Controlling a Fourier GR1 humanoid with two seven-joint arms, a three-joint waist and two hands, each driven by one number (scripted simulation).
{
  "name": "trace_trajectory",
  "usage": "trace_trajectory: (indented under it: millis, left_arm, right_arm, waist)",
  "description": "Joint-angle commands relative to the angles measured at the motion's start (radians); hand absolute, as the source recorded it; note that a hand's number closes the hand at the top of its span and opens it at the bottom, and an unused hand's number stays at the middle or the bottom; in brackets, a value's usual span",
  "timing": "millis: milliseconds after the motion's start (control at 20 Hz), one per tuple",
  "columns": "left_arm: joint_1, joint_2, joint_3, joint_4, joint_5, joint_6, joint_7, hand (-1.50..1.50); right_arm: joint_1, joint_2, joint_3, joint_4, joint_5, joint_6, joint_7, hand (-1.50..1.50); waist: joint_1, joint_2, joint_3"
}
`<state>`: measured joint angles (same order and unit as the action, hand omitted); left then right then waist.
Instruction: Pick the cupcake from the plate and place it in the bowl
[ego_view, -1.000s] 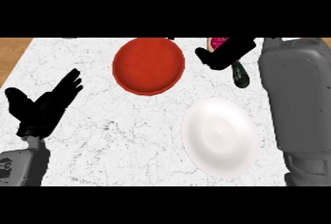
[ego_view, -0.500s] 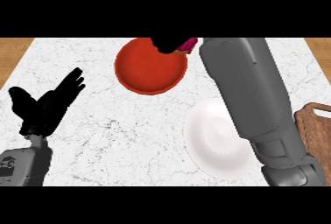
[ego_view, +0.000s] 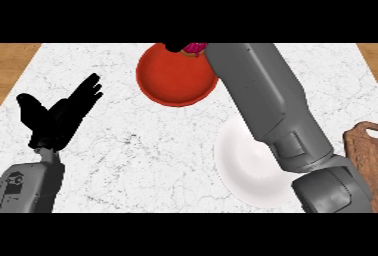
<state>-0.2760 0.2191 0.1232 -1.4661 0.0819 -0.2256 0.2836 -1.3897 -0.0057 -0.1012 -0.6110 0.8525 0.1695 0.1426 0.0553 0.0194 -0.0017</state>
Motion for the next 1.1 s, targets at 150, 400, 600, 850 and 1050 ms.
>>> trace_trajectory:
  millis: [150, 400, 600, 850, 1050]
  left_arm:
    - [-0.007, 0.006, -0.006, 0.003, 0.005, -0.026, -0.018, 0.00]
    - [-0.061, -0.007, -0.038, -0.021, -0.006, -0.018, 0.026, 0.00]
    - [-0.069, -0.017, -0.045, -0.025, 0.000, -0.024, 0.019, 0.00]
    - [-0.069, -0.052, -0.082, -0.013, -0.005, -0.028, 0.018, 0.00]
    - [-0.094, -0.047, -0.076, 0.005, -0.018, -0.016, 0.019, 0.00]
  right_arm:
    - [-0.047, 0.005, -0.054, 0.234, -0.049, -0.074, -0.117, 1.50]
    - [-0.014, 0.006, -0.017, 0.328, -0.049, -0.167, -0.178, 1.50]
    - [-0.051, 0.006, -0.148, 0.381, -0.181, -0.102, -0.100, 1.50]
    - [-0.033, 0.006, -0.215, 0.415, -0.273, -0.155, -0.156, -1.50]
    - [-0.056, 0.006, -0.232, 0.419, -0.301, -0.228, -0.201, -1.50]
  waist:
    - [0.036, 0.016, 0.000]
    - [0.078, 0.030, 0.000]
    - [0.100, 0.038, 0.000]
    - [0.123, 0.043, 0.001]
    - [0.129, 0.043, 0.000]
